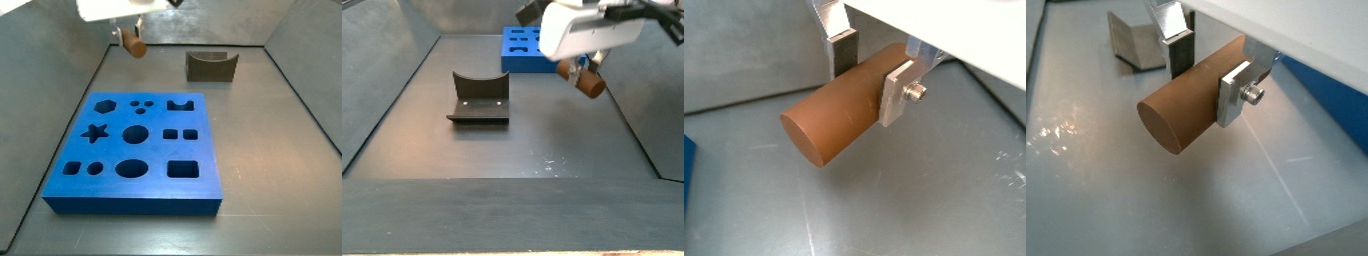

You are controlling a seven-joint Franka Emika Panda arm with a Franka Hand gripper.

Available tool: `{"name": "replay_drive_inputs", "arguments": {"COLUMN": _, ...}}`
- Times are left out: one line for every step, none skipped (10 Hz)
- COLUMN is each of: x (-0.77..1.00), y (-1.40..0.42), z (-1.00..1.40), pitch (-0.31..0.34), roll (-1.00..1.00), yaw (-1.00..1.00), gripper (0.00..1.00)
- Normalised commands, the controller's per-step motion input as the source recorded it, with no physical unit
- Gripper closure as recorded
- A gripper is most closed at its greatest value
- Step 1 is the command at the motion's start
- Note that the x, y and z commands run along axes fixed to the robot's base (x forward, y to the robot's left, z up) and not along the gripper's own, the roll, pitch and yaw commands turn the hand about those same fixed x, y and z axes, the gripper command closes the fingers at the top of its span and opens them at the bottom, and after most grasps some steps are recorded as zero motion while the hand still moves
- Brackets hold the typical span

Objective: Pick up the round object. Move up. Place the round object on the fixture. Regrasp the round object. Move to above the board. Insert the round object.
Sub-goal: Place the round object on the fixture.

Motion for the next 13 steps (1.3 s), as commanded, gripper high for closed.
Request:
{"name": "replay_drive_inputs", "arguments": {"x": -0.02, "y": 0.01, "z": 1.00, "pitch": 0.071, "roll": 0.04, "yaw": -0.01, "gripper": 1.00}}
{"name": "replay_drive_inputs", "arguments": {"x": -0.03, "y": 0.01, "z": 1.00, "pitch": 0.070, "roll": 0.05, "yaw": -0.01, "gripper": 1.00}}
{"name": "replay_drive_inputs", "arguments": {"x": -0.03, "y": 0.01, "z": 1.00, "pitch": 0.074, "roll": 0.05, "yaw": -0.01, "gripper": 1.00}}
{"name": "replay_drive_inputs", "arguments": {"x": -0.03, "y": 0.01, "z": 0.99, "pitch": 0.078, "roll": 0.06, "yaw": -0.01, "gripper": 1.00}}
{"name": "replay_drive_inputs", "arguments": {"x": -0.02, "y": 0.02, "z": 0.80, "pitch": 0.091, "roll": 0.06, "yaw": -0.01, "gripper": 1.00}}
{"name": "replay_drive_inputs", "arguments": {"x": -0.02, "y": 0.02, "z": 0.65, "pitch": 0.104, "roll": 0.06, "yaw": -0.01, "gripper": 1.00}}
{"name": "replay_drive_inputs", "arguments": {"x": -0.01, "y": 0.02, "z": 0.56, "pitch": 0.114, "roll": 0.07, "yaw": -0.01, "gripper": 1.00}}
{"name": "replay_drive_inputs", "arguments": {"x": 0.00, "y": 0.02, "z": 0.32, "pitch": 0.140, "roll": 0.07, "yaw": 0.00, "gripper": 1.00}}
{"name": "replay_drive_inputs", "arguments": {"x": 0.01, "y": 0.02, "z": 0.17, "pitch": 0.148, "roll": 0.07, "yaw": 0.00, "gripper": 1.00}}
{"name": "replay_drive_inputs", "arguments": {"x": 1.00, "y": 0.25, "z": 0.55, "pitch": -0.071, "roll": -0.08, "yaw": -1.00, "gripper": 1.00}}
{"name": "replay_drive_inputs", "arguments": {"x": 1.00, "y": 0.25, "z": 0.51, "pitch": -0.063, "roll": -0.09, "yaw": -1.00, "gripper": 1.00}}
{"name": "replay_drive_inputs", "arguments": {"x": 1.00, "y": 0.23, "z": 0.46, "pitch": -0.037, "roll": -0.11, "yaw": -1.00, "gripper": 1.00}}
{"name": "replay_drive_inputs", "arguments": {"x": 1.00, "y": 0.19, "z": 0.36, "pitch": -0.020, "roll": -0.13, "yaw": -1.00, "gripper": 1.00}}
